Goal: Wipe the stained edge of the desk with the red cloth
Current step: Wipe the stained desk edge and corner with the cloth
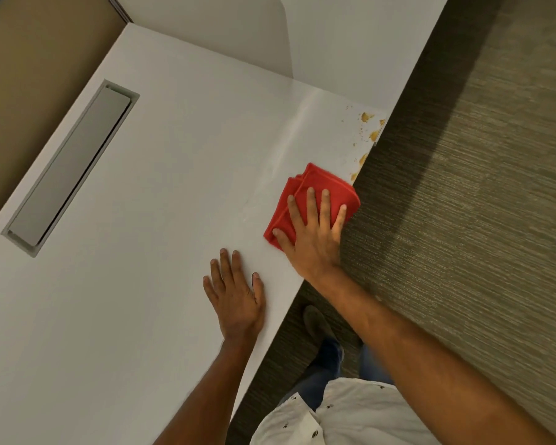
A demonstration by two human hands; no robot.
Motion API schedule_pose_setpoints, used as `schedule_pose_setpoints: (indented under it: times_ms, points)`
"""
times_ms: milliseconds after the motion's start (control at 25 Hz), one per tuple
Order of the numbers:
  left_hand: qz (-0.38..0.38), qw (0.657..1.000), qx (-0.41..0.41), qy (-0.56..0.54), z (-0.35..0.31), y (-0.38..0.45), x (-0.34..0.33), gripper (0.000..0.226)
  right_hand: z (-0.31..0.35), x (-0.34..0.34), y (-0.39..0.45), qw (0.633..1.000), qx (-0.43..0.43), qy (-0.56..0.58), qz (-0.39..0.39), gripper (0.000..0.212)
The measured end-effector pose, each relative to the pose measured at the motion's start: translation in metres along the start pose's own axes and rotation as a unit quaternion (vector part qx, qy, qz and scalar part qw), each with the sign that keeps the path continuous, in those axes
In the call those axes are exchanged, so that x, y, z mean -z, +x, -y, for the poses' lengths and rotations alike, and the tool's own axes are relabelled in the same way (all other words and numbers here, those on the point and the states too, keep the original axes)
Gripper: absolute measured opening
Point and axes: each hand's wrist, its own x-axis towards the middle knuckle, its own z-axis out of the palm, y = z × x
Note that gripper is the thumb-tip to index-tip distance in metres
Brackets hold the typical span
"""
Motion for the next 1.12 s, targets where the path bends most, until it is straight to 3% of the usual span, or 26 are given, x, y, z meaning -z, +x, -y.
schedule_pose_setpoints:
  times_ms: [160, 360, 480, 600, 760, 840, 1120]
  points:
    - [-0.003, 1.0, 0.0, 0.0, -0.001, 0.001, 0.0, 0.069, 0.015, -0.009, -0.028, 0.993, 0.118, -0.012, 0.024, 0.079]
    - [-0.013, 1.0, 0.001, -0.012, 0.001, 0.003, -0.002, 0.069, 0.036, -0.009, 0.021, 0.963, 0.267, -0.037, 0.025, 0.067]
    - [-0.017, 1.0, 0.002, -0.017, 0.0, 0.001, -0.003, 0.068, 0.051, -0.009, 0.062, 0.95, 0.311, -0.027, 0.022, 0.063]
    - [-0.015, 1.0, -0.002, -0.007, 0.001, 0.0, -0.003, 0.068, 0.049, -0.001, 0.106, 0.959, 0.282, -0.028, 0.022, 0.063]
    - [-0.008, 1.0, 0.001, -0.005, 0.001, 0.0, -0.002, 0.068, 0.021, 0.015, 0.131, 0.994, 0.097, -0.047, 0.019, 0.073]
    - [-0.004, 1.0, 0.0, -0.007, 0.0, 0.0, 0.0, 0.068, 0.013, 0.014, 0.11, 0.997, 0.062, -0.049, 0.02, 0.074]
    - [0.002, 1.0, 0.002, -0.009, 0.001, 0.001, -0.001, 0.071, 0.001, -0.017, -0.032, 0.983, 0.182, -0.026, -0.018, 0.065]
